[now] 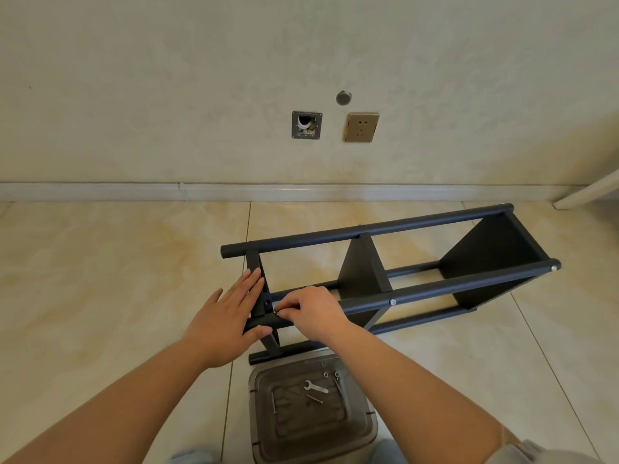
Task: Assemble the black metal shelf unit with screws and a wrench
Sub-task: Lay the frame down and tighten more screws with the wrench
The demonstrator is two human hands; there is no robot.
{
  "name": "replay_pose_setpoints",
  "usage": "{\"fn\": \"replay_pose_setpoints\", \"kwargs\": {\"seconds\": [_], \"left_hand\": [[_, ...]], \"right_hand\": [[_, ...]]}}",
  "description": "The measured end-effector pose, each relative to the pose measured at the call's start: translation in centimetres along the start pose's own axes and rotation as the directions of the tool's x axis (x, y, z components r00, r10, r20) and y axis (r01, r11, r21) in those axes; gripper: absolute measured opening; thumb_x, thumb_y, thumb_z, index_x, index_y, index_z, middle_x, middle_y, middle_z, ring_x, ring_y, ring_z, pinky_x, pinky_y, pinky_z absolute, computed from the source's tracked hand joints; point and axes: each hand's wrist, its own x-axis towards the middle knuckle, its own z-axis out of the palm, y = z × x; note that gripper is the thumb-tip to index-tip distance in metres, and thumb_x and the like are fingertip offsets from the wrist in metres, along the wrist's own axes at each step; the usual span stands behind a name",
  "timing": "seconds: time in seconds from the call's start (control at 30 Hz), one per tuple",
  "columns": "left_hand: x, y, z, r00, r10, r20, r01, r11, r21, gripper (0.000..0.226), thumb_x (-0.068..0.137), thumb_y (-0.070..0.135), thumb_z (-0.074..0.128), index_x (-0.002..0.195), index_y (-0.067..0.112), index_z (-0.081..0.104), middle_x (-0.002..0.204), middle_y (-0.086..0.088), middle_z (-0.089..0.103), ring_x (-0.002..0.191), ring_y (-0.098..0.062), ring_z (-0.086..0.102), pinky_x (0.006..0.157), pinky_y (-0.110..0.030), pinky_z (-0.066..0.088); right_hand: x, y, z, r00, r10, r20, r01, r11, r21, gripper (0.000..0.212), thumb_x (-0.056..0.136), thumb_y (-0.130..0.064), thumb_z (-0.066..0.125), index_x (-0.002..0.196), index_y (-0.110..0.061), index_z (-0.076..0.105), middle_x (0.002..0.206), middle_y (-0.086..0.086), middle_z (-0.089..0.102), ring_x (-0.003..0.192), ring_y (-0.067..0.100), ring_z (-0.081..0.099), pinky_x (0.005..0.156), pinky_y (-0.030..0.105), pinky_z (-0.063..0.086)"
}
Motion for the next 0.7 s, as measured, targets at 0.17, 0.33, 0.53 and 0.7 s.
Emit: {"fn": "replay_pose_setpoints", "kwargs": {"seconds": [0.17, 0.33, 0.53, 0.7], "left_hand": [[-0.5, -1.4, 0.1, 0.999, 0.043, 0.023, -0.042, 0.998, -0.054, 0.097, 0.059, 0.087, -0.016, 0.135, 0.029, -0.032, 0.142, 0.016, -0.041, 0.134, -0.003, -0.031, 0.117, -0.032, 0.001], [-0.6, -1.8, 0.5, 0.997, 0.079, 0.022, -0.077, 0.994, -0.08, 0.093, 0.063, 0.086, -0.012, 0.132, 0.029, -0.037, 0.137, 0.02, -0.047, 0.13, 0.0, -0.038, 0.116, -0.029, -0.003], [-0.4, -1.8, 0.7, 0.997, 0.079, 0.005, -0.078, 0.991, -0.11, 0.095, 0.064, 0.087, -0.01, 0.135, 0.027, -0.033, 0.14, 0.016, -0.044, 0.133, -0.002, -0.035, 0.117, -0.03, -0.001], [-0.2, -1.9, 0.9, 0.996, 0.084, -0.005, -0.084, 0.99, -0.113, 0.091, 0.07, 0.083, -0.002, 0.134, 0.027, -0.034, 0.139, 0.018, -0.045, 0.132, 0.0, -0.035, 0.118, -0.03, 0.0]], "right_hand": [[0.2, -0.6, 0.6, 1.0, -0.022, -0.001, 0.022, 1.0, 0.015, 0.026, 0.094, -0.031, 0.054, 0.117, -0.023, 0.066, 0.113, -0.004, 0.066, 0.101, 0.012, 0.057, 0.087, 0.027, 0.046], [1.4, -0.9, 0.8, 0.999, 0.013, 0.049, -0.014, 1.0, 0.015, 0.025, 0.093, -0.036, 0.054, 0.11, -0.024, 0.068, 0.105, -0.004, 0.067, 0.087, 0.008, 0.054, 0.077, 0.027, 0.046], [3.6, -1.8, 1.0, 0.977, 0.109, 0.184, -0.114, 0.993, 0.015, 0.027, 0.093, -0.034, 0.054, 0.108, -0.018, 0.069, 0.102, 0.004, 0.067, 0.093, 0.019, 0.059, 0.088, 0.037, 0.049], [5.3, -2.2, 1.2, 0.937, 0.198, 0.288, -0.204, 0.979, -0.011, 0.028, 0.091, -0.031, 0.055, 0.105, -0.009, 0.065, 0.09, 0.008, 0.059, 0.084, 0.021, 0.055, 0.071, 0.031, 0.041]]}}
